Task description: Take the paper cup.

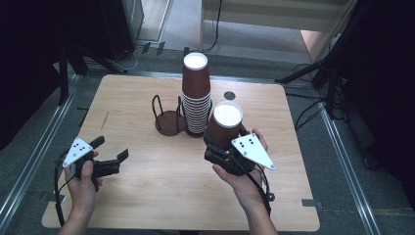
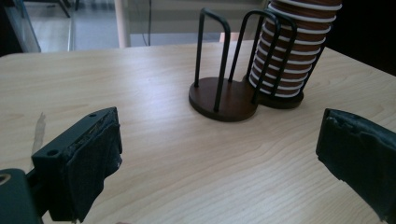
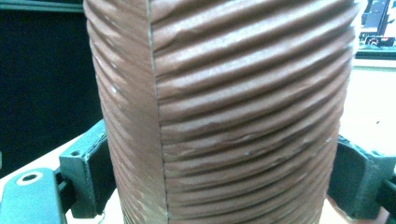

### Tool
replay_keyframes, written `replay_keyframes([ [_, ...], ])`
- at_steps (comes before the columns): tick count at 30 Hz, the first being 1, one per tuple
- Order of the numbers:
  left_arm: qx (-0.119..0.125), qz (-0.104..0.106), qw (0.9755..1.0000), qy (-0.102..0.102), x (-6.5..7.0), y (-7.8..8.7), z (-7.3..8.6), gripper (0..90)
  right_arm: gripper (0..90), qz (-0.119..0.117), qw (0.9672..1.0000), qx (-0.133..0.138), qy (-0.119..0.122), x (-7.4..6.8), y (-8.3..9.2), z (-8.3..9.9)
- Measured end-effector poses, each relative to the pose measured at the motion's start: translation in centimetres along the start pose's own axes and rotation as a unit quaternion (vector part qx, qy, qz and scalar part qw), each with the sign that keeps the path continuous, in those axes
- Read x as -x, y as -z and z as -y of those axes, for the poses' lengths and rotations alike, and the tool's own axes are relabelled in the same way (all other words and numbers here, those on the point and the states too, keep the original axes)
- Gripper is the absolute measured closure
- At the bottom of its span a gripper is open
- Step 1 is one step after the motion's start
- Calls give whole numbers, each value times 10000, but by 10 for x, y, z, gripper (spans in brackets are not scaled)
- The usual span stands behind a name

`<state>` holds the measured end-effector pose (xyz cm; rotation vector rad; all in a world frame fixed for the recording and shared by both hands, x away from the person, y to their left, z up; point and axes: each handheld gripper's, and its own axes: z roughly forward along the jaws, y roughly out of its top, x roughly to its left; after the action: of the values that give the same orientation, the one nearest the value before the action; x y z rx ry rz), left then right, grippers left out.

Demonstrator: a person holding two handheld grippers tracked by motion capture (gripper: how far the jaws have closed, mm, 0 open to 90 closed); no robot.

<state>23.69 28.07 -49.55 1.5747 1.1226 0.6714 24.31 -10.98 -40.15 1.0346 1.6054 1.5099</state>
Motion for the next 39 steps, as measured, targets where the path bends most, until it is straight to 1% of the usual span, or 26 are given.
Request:
replay_keyframes([
  [5,51,79,9999,-84,9,-6,-11,11,110,3,10000,-82,-20,2,0,8],
  [7,102,110,9999,-81,13,-8,-15,11,110,-4,9999,-122,-39,1,0,11],
  [8,113,131,9998,-78,14,-9,-17,11,110,8,9999,-164,19,0,-1,14],
  [12,207,196,9996,-42,20,-12,-22,11,110,-11,9998,-212,39,-2,-3,19],
  [15,270,286,9992,-72,23,-14,-26,11,110,-19,9996,-259,81,-5,-4,22],
  [17,262,321,9991,-121,25,-15,-27,11,110,-8,9995,-286,166,-6,-4,25],
  [20,199,402,9987,-227,28,-15,-29,11,110,20,9991,-346,225,-6,-5,30],
  [22,177,507,9985,-135,28,-15,-32,11,110,41,9988,-384,285,-7,-6,35],
  [23,182,582,9980,-134,29,-15,-34,11,111,70,9987,-403,316,-7,-7,37],
  [25,167,629,9976,-219,31,-15,-37,11,111,103,9984,-421,376,-7,-9,41],
  [27,158,743,9967,-275,36,-13,-40,11,111,115,9978,-477,449,-9,-11,46],
  [30,194,919,9952,-292,45,-11,-43,11,111,134,9966,-536,608,-12,-14,52],
  [32,150,1083,9932,-394,51,-10,-48,11,111,166,9957,-571,715,-13,-16,55],
  [34,144,1196,9913,-523,56,-7,-53,11,111,211,9948,-599,792,-14,-16,59],
  [37,199,1302,9895,-589,63,-4,-58,11,110,237,9945,-615,816,-14,-16,60],
  [39,181,1358,9884,-649,67,-3,-59,11,111,272,9938,-646,865,-14,-17,62],
])
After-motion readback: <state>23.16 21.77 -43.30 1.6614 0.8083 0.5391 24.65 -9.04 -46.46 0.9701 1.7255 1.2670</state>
